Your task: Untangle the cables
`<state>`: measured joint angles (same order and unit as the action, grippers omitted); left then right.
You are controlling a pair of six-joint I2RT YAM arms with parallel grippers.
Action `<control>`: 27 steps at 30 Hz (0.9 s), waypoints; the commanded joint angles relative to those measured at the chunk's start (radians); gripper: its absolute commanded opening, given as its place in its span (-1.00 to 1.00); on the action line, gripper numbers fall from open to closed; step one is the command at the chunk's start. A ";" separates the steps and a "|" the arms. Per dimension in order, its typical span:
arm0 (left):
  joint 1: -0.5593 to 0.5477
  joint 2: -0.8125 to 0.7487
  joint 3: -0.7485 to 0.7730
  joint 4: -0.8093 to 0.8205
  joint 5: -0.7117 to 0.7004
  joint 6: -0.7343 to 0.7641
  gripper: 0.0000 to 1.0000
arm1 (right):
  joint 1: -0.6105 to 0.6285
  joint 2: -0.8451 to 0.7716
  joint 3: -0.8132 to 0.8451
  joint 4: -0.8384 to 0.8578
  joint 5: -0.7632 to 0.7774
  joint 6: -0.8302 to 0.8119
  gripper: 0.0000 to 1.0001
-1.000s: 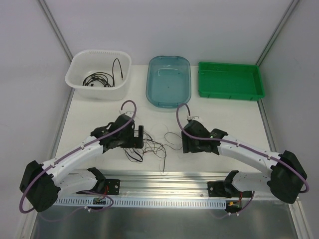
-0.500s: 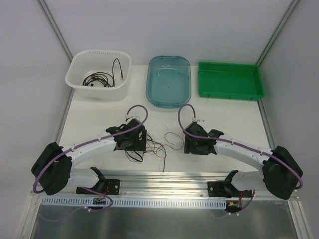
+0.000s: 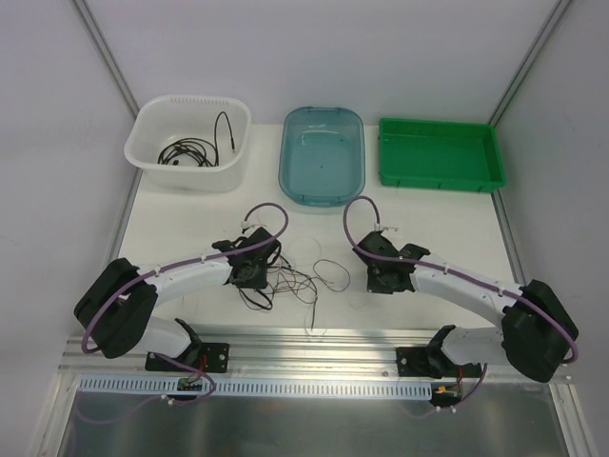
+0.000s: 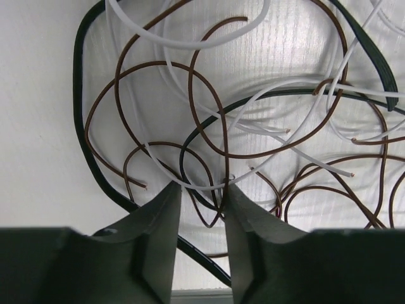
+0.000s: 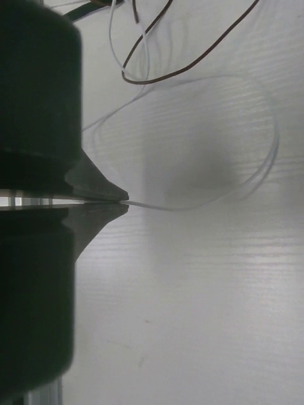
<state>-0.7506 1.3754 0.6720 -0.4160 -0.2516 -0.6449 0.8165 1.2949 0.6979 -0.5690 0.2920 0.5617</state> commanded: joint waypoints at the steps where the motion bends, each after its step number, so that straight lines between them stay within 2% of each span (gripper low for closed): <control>1: 0.023 0.044 -0.008 0.006 0.008 -0.001 -0.44 | -0.004 -0.110 0.110 -0.165 0.146 -0.058 -0.99; 4: 0.039 0.039 -0.018 0.005 0.015 0.001 -0.53 | -0.011 -0.224 0.283 -0.398 0.292 -0.164 -0.99; 8: 0.054 0.045 -0.026 0.008 0.025 0.011 -0.56 | -0.031 -0.295 0.576 -0.553 0.404 -0.346 -0.99; 9: 0.057 0.048 -0.026 0.008 0.026 0.013 -0.56 | -0.034 -0.296 0.703 -0.574 0.435 -0.376 -0.99; 12: 0.060 0.042 -0.031 0.008 0.028 0.011 -0.58 | -0.037 -0.305 0.900 -0.592 0.464 -0.497 -0.99; 15: 0.062 0.037 -0.034 0.008 0.029 0.011 -0.60 | -0.040 -0.328 1.005 -0.540 0.466 -0.593 -0.99; 16: 0.062 0.036 -0.035 0.008 0.028 0.011 -0.60 | -0.039 -0.342 1.031 -0.475 0.461 -0.617 -0.99; 20: 0.062 0.018 -0.032 0.008 0.032 0.014 -0.60 | -0.039 -0.372 1.032 -0.332 0.461 -0.713 -0.99; 24: 0.062 -0.019 -0.038 0.006 0.034 0.016 -0.58 | -0.040 -0.348 1.056 -0.266 0.583 -0.781 -0.99; 27: 0.062 -0.044 -0.032 0.006 0.043 0.019 -0.56 | -0.057 -0.350 1.025 -0.132 0.608 -0.845 -0.99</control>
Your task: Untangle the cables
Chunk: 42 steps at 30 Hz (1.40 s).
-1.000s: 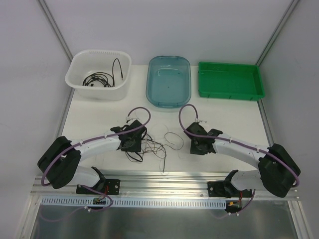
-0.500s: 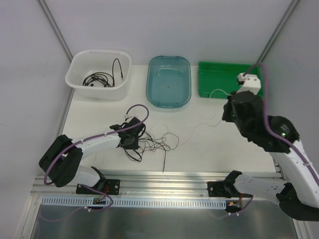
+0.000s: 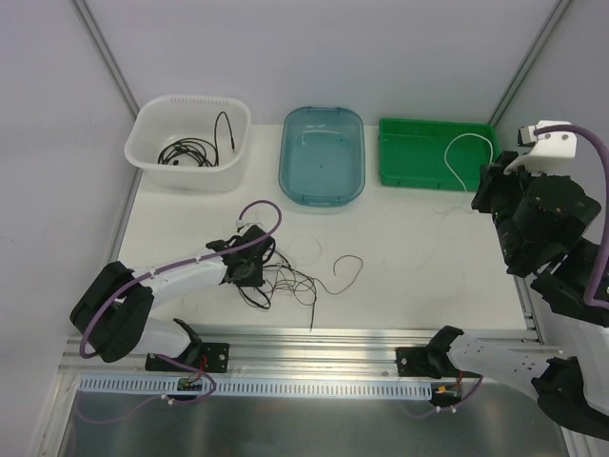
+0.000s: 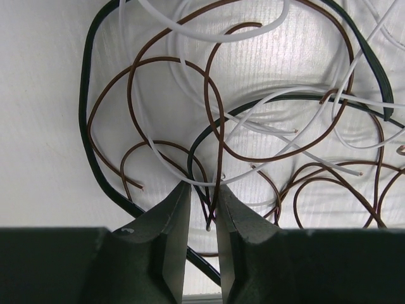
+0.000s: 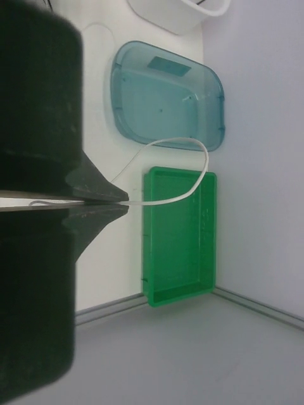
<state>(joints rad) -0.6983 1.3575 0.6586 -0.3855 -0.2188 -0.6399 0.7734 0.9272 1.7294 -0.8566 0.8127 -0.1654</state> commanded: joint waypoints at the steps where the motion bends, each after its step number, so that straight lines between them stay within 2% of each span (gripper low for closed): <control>1: 0.010 -0.032 -0.016 -0.024 0.009 0.014 -0.56 | -0.022 0.025 0.001 0.194 0.100 -0.124 -0.98; 4: 0.010 -0.026 -0.011 -0.026 -0.002 0.017 -0.56 | -0.039 0.030 0.061 0.287 0.135 -0.161 -0.99; 7: 0.010 -0.003 -0.008 -0.024 0.013 0.011 -0.55 | -0.039 -0.013 0.067 0.419 0.066 -0.183 -0.99; 10: 0.010 -0.029 0.006 -0.024 0.025 0.011 -0.40 | -0.042 0.016 0.087 0.401 -0.004 -0.168 -0.99; 11: 0.010 -0.046 0.012 -0.026 0.045 0.013 -0.20 | -0.040 0.027 0.082 0.390 -0.012 -0.161 -0.99; 14: 0.010 -0.133 0.053 -0.036 0.073 0.028 0.21 | -0.043 0.073 0.001 0.383 -0.043 -0.148 -0.99; 17: 0.016 -0.210 0.122 -0.064 0.070 0.060 0.35 | -0.075 0.139 -0.048 0.378 -0.116 -0.086 -0.99; 18: 0.023 -0.227 0.145 -0.076 0.084 0.071 0.49 | -0.088 0.157 -0.054 0.380 -0.165 -0.068 -0.99; 20: 0.039 -0.233 0.222 -0.104 0.111 0.106 0.63 | -0.118 0.215 -0.057 0.399 -0.205 -0.031 -0.99; 21: 0.061 -0.236 0.246 -0.111 0.139 0.118 0.78 | -0.129 0.234 -0.053 0.407 -0.243 -0.022 -0.99; 24: 0.124 -0.239 0.346 -0.150 0.188 0.178 0.98 | -0.172 0.315 -0.018 0.442 -0.334 0.009 -0.99; 28: 0.256 -0.244 0.447 -0.199 0.321 0.259 0.98 | -0.229 0.429 0.080 0.459 -0.461 0.047 -0.99; 32: 0.344 -0.270 0.451 -0.223 0.328 0.325 0.98 | -0.256 0.551 0.162 0.508 -0.602 0.052 -0.99; 37: 0.387 -0.294 0.346 -0.210 0.256 0.353 0.98 | -0.290 0.732 0.257 0.580 -0.670 0.050 -0.99; 42: 0.388 -0.310 0.225 -0.116 0.223 0.355 0.98 | -0.322 0.887 0.306 0.642 -0.701 0.044 -0.98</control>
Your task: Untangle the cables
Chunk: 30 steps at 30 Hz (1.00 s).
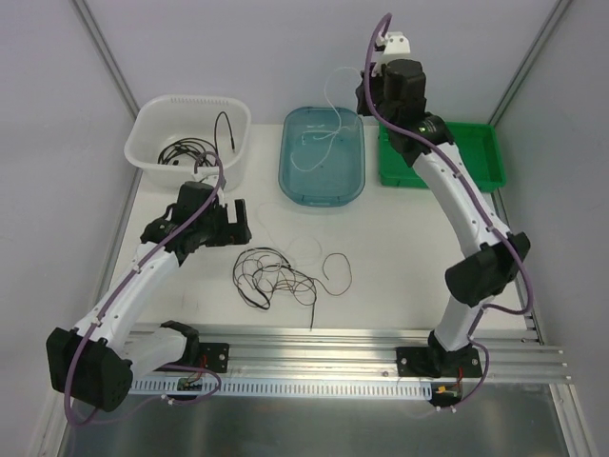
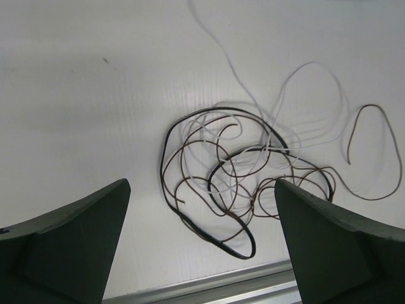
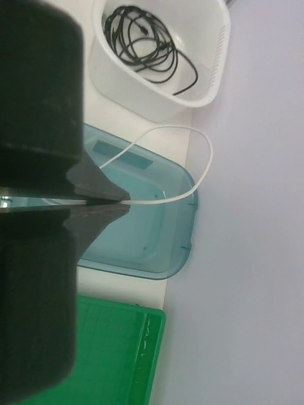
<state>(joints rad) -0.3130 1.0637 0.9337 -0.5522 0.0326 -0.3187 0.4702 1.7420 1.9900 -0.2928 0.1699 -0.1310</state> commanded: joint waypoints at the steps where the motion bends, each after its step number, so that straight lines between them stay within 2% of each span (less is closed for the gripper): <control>1: 0.005 -0.015 -0.076 0.072 -0.026 0.023 0.98 | -0.025 0.102 0.053 0.083 -0.061 0.008 -0.88; 3: 0.008 -0.004 -0.084 0.081 -0.011 0.020 0.98 | -0.028 0.175 0.063 0.073 -0.066 0.004 -0.71; 4: 0.014 -0.002 -0.082 0.080 -0.008 0.024 0.98 | -0.027 0.195 0.058 0.072 -0.070 0.002 -0.32; 7: 0.026 -0.004 -0.088 0.080 -0.026 0.053 0.98 | -0.027 0.251 0.038 0.044 -0.099 0.010 0.36; 10: 0.037 -0.027 -0.101 0.080 -0.051 0.053 0.98 | -0.025 0.249 -0.003 0.018 -0.130 0.022 0.58; 13: 0.037 -0.031 -0.110 0.078 -0.043 0.050 0.98 | -0.027 0.206 -0.054 -0.018 -0.142 0.021 0.65; 20: 0.037 -0.025 -0.118 0.080 -0.039 0.047 0.98 | 0.019 0.030 -0.236 -0.146 -0.213 0.024 0.63; 30: 0.038 0.002 -0.122 0.078 -0.007 0.046 0.98 | 0.229 -0.208 -0.601 -0.287 -0.204 0.056 0.56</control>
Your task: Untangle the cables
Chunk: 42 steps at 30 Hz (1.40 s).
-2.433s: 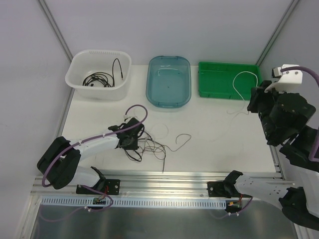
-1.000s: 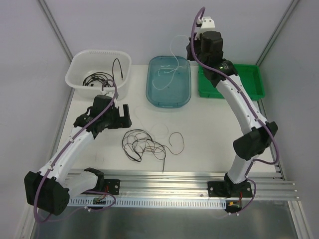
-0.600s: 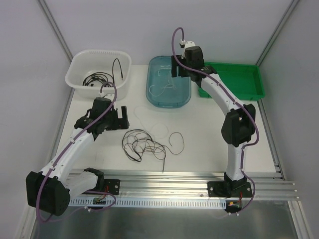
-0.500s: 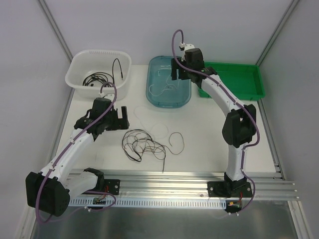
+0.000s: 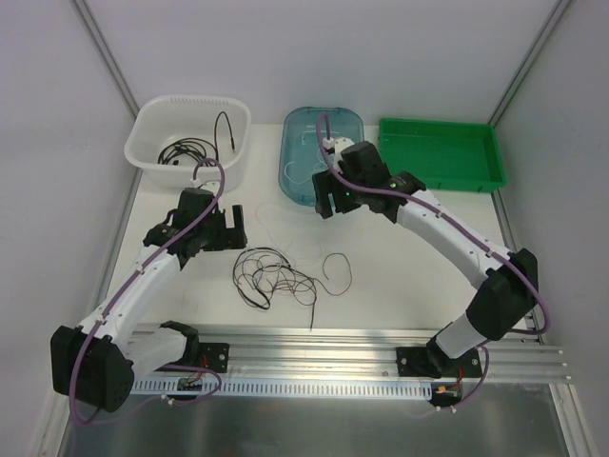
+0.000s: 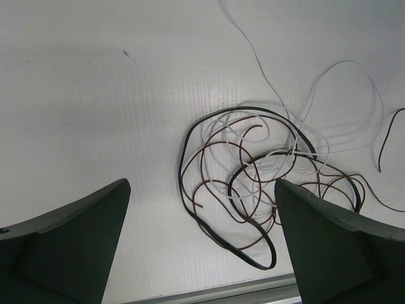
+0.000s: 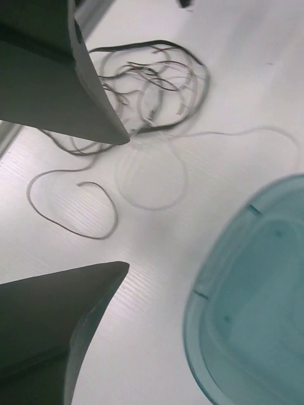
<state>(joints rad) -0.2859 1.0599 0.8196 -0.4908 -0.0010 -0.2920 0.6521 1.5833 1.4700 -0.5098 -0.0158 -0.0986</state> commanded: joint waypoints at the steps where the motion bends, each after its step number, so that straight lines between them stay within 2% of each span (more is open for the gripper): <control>1: 0.011 0.011 -0.010 0.017 0.029 0.020 0.98 | 0.061 -0.057 -0.105 -0.072 -0.039 0.028 0.55; 8: 0.011 0.037 -0.008 0.014 0.024 0.030 0.98 | 0.179 -0.052 -0.230 -0.090 -0.082 0.031 0.50; 13: 0.011 0.054 -0.008 0.005 0.009 0.036 0.98 | 0.215 -0.055 -0.327 -0.099 0.000 0.186 0.41; 17: 0.011 0.071 -0.007 0.001 0.031 0.036 0.98 | 0.221 -0.088 -0.404 -0.116 0.173 0.325 0.22; 20: 0.011 0.094 -0.007 0.000 0.050 0.033 0.98 | 0.219 -0.100 -0.442 -0.137 0.232 0.442 0.21; 25: 0.010 0.156 -0.005 -0.002 0.047 0.022 0.98 | 0.215 -0.108 -0.520 -0.089 0.235 0.566 0.18; 29: 0.010 0.213 0.004 -0.006 0.055 0.017 0.98 | 0.187 -0.091 -0.588 0.025 0.182 0.620 0.11; 32: 0.010 0.252 0.010 -0.009 0.027 0.011 0.98 | 0.185 -0.072 -0.600 0.033 0.191 0.634 -0.02; 35: 0.010 0.291 0.016 -0.015 0.010 0.011 0.98 | 0.185 -0.101 -0.605 0.019 0.221 0.619 -0.27; 38: 0.002 0.330 0.024 -0.022 0.007 0.011 0.98 | 0.184 -0.146 -0.590 -0.022 0.264 0.588 -0.68; 41: -0.013 0.368 0.032 -0.032 -0.031 0.013 0.98 | 0.184 -0.198 -0.561 -0.093 0.324 0.551 -0.98; 42: -0.018 0.383 0.033 -0.035 -0.049 0.014 0.98 | 0.182 -0.213 -0.547 -0.116 0.341 0.539 -0.99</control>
<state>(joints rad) -0.2893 1.4147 0.8185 -0.4995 0.0029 -0.2768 0.8375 1.4506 0.8688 -0.5404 0.2325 0.4706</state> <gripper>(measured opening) 0.991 0.026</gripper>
